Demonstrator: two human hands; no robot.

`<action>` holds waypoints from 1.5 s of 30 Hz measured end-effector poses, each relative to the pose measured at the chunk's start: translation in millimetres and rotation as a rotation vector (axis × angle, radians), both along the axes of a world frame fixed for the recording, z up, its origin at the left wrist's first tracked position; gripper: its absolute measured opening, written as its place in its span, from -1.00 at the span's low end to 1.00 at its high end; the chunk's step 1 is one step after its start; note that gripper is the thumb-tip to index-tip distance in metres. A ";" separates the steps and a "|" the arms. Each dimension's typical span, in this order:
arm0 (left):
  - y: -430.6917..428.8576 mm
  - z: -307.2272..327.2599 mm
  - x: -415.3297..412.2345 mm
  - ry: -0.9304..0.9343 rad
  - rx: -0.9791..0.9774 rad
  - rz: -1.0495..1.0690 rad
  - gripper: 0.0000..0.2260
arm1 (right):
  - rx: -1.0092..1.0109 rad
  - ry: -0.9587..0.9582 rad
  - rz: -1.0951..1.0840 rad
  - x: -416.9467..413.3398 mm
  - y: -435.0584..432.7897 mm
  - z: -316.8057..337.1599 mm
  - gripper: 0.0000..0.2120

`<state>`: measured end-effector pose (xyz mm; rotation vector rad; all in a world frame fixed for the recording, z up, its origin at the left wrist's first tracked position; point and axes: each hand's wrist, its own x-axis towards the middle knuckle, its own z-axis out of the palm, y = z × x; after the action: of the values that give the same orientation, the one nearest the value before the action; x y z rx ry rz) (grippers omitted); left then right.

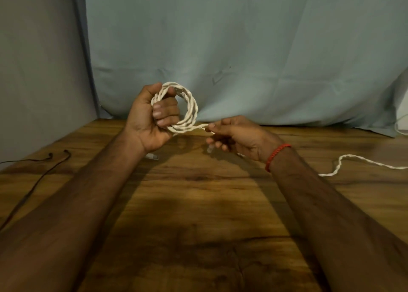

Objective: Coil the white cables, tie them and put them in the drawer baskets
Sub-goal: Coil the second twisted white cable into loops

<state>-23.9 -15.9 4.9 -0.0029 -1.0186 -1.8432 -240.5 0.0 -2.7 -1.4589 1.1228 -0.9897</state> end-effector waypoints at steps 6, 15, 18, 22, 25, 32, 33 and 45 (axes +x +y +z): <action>5.6 -0.9 -6.1 -0.168 -0.081 0.040 -0.70 | -0.213 -0.347 -0.191 15.6 -2.7 2.6 -0.85; 11.7 1.8 -13.8 -0.330 -0.045 0.112 -0.26 | 0.046 -0.731 -0.140 25.8 6.0 15.4 -0.51; 14.1 -0.1 -16.8 -0.358 -0.021 0.178 -0.25 | 0.059 -0.713 -0.155 25.4 9.0 17.6 -0.63; 14.5 -1.0 -20.2 -0.351 0.016 0.268 -0.28 | -0.182 -0.506 -0.269 25.6 14.2 19.9 -0.95; 15.3 0.1 -20.2 -0.369 0.027 0.300 -0.30 | -0.416 -0.279 -0.328 27.5 14.4 15.6 -0.96; 17.1 1.3 -22.6 -0.559 -0.037 0.347 -0.24 | -0.752 0.055 -0.382 33.3 10.6 4.2 -0.83; 17.3 1.6 -22.0 -0.570 -0.041 0.347 -0.23 | -0.771 0.070 -0.378 33.0 10.9 4.0 -0.83; 19.0 0.3 -25.4 -0.517 0.000 0.379 -0.22 | -0.758 0.040 -0.270 45.8 14.3 1.2 -0.78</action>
<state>-49.3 3.0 5.2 0.6534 -1.2665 -1.5203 -194.7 14.3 -1.5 -1.9466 1.0347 -1.7053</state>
